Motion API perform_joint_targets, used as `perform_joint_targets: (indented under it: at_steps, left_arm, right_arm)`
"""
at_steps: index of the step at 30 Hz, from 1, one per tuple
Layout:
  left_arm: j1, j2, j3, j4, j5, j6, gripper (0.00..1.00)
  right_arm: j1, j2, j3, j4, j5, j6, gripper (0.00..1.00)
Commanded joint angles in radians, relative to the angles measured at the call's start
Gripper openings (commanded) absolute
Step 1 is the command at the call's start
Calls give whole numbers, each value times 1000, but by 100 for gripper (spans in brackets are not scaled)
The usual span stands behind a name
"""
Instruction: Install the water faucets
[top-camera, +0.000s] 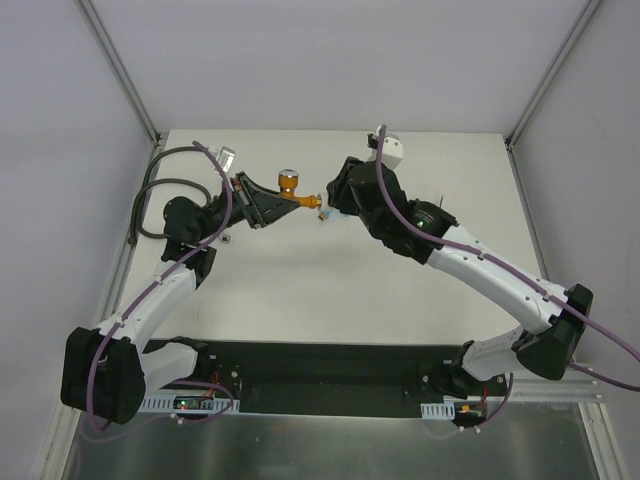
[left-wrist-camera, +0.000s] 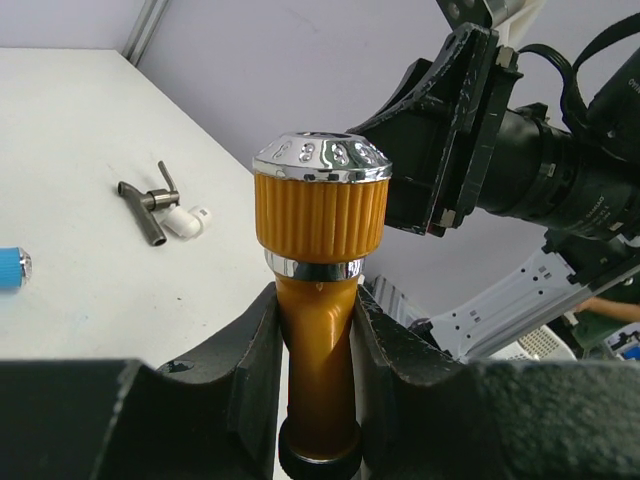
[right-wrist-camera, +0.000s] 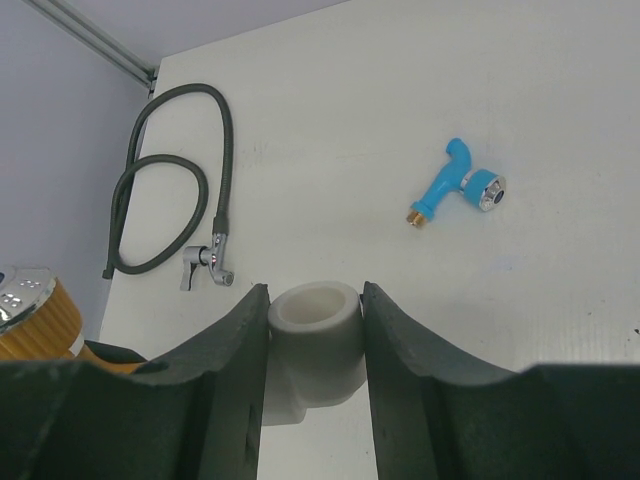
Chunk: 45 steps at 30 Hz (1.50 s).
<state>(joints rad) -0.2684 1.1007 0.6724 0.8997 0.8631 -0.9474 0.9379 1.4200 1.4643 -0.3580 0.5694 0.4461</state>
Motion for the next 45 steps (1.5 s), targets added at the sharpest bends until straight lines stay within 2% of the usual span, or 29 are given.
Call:
perform_joint_targets:
  at_steps: [1, 8, 18, 22, 26, 29, 39, 45]
  left_arm:
    - [-55, -48, 52, 120, 168, 65, 0]
    - [-81, -59, 61, 94, 229, 159, 0]
    - [-117, -116, 39, 4, 312, 427, 0]
    - [-126, -127, 39, -64, 335, 531, 0]
    - [-129, -148, 53, -243, 321, 709, 0]
    - [-137, -167, 55, -298, 317, 800, 0]
    - [-150, -179, 49, -378, 444, 938, 0]
    - [-153, -190, 65, -537, 488, 1125, 0]
  right_arm:
    - [-11, -26, -9, 51, -16, 34, 1]
    - [-14, -38, -21, 51, -37, 42, 2]
    - [-24, -32, -25, 53, -88, 54, 2]
    - [-27, -35, -28, 53, -105, 55, 2]
    - [-28, -32, -27, 48, -115, 57, 2]
    - [-31, -29, -25, 41, -126, 57, 2]
    - [-39, 10, 10, 13, -193, 42, 2]
    - [-44, 33, 27, -1, -240, 37, 2]
